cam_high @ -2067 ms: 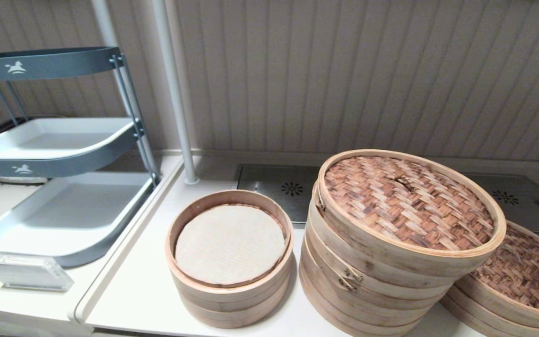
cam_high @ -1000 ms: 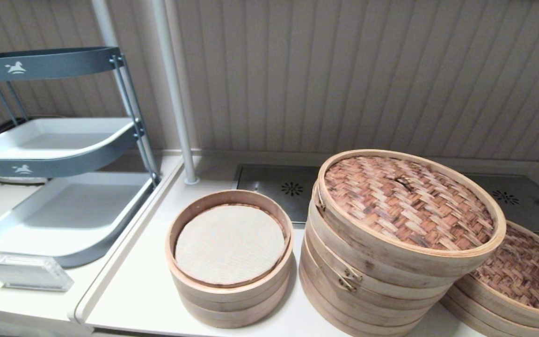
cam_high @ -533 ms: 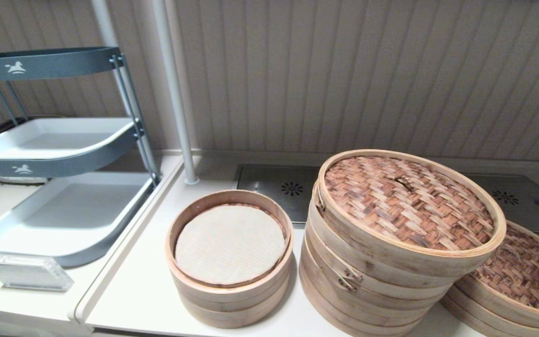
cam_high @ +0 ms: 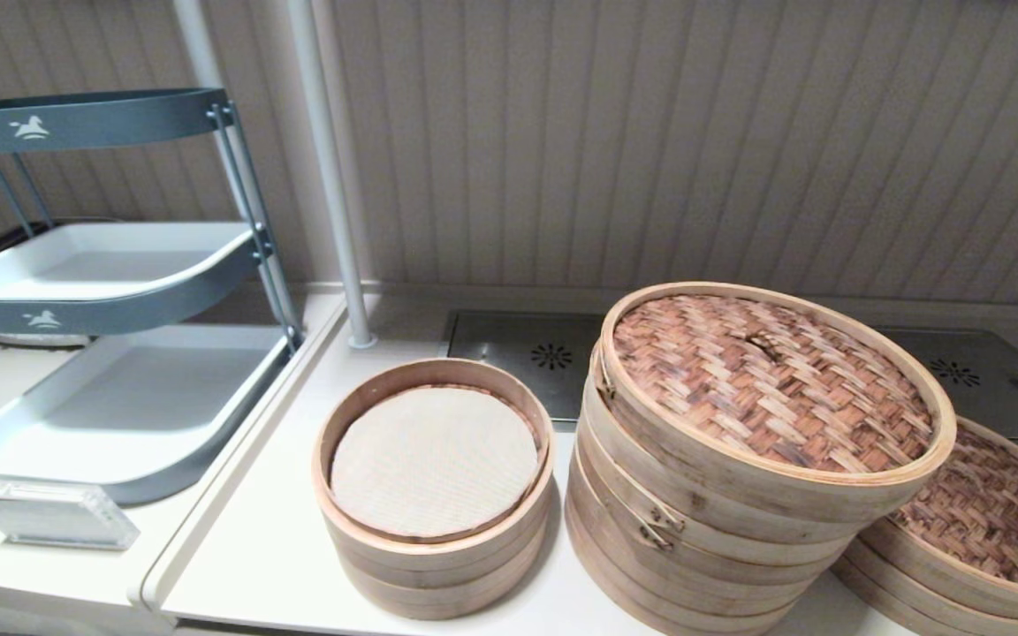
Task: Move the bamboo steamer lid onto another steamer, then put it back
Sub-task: Pick up the steamer
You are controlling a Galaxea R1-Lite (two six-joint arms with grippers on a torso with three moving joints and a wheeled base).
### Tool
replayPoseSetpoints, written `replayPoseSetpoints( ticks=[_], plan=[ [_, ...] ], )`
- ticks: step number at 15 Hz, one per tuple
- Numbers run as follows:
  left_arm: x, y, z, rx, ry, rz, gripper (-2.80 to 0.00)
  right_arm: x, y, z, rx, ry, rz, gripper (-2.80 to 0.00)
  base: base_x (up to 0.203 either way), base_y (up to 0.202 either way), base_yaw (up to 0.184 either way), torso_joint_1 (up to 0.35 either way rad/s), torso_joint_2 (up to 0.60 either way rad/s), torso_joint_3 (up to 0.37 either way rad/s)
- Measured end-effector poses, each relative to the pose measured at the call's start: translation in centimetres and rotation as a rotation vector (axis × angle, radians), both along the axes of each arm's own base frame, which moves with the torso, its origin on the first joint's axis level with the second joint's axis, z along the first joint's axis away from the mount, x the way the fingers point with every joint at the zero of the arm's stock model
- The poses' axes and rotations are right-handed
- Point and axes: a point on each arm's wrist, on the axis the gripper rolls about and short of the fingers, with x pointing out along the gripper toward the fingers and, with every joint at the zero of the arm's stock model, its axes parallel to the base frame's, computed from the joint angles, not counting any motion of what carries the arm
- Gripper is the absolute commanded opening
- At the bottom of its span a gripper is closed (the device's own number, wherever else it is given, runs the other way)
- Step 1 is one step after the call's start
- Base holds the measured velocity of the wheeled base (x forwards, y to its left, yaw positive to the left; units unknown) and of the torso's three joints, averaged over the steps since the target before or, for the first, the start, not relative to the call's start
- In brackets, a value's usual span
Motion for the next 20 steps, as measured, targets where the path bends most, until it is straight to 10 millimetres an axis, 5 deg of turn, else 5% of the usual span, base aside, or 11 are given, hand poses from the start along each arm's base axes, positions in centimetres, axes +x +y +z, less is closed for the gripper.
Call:
replayPoseSetpoints(
  ticks=[20],
  plan=[
    [0.00, 0.00, 0.00, 0.000, 0.000, 0.000, -2.80, -0.01, 0.00, -0.11, -0.007, 0.013, 0.002, -2.80, 0.000, 0.000, 0.000, 0.000, 0.00, 0.000]
  ],
)
